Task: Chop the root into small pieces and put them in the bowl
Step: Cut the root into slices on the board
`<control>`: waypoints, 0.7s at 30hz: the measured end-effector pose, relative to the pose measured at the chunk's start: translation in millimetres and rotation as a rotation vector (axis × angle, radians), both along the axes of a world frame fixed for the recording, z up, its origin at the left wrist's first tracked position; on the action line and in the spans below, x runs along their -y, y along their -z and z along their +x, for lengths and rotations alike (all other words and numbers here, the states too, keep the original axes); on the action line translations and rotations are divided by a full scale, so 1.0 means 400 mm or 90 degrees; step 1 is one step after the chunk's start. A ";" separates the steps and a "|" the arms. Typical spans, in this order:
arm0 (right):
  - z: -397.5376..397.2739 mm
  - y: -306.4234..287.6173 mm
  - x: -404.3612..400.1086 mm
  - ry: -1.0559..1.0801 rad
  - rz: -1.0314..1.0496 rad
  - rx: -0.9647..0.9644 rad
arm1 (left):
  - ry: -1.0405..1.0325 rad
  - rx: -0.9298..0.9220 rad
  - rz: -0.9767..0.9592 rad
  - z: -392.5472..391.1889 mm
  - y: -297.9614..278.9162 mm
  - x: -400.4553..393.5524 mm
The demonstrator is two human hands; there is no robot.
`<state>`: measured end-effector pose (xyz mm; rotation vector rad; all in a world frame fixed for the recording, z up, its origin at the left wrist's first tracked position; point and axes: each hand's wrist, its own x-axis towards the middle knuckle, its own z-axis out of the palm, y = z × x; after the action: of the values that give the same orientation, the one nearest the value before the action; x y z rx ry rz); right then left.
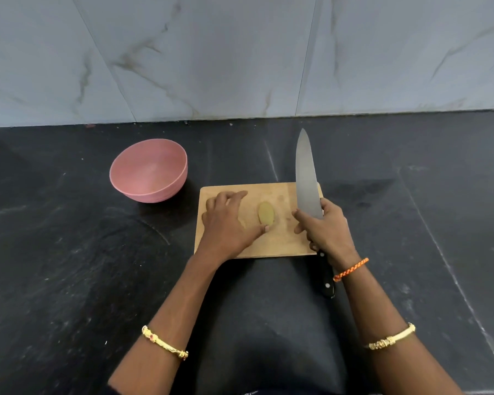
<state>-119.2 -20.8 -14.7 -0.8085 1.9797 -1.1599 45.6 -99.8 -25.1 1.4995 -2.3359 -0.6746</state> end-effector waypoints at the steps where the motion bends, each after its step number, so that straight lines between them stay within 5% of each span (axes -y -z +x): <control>1: -0.004 0.003 -0.001 0.001 -0.004 0.014 | 0.031 0.035 -0.021 -0.012 -0.011 0.006; 7: -0.022 0.010 -0.019 0.015 0.003 0.066 | 0.168 0.201 -0.038 -0.086 -0.041 0.043; 15: -0.046 -0.002 -0.045 0.042 0.003 0.126 | 0.013 -0.255 0.021 -0.138 -0.011 0.005; 21: -0.047 -0.002 -0.060 0.040 0.019 0.112 | -0.101 0.044 -0.195 -0.177 0.009 -0.074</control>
<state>-138.1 3.1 -14.0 -0.6115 1.8827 -1.1927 -25.0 -70.3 -28.7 1.5636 -2.2147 -0.2164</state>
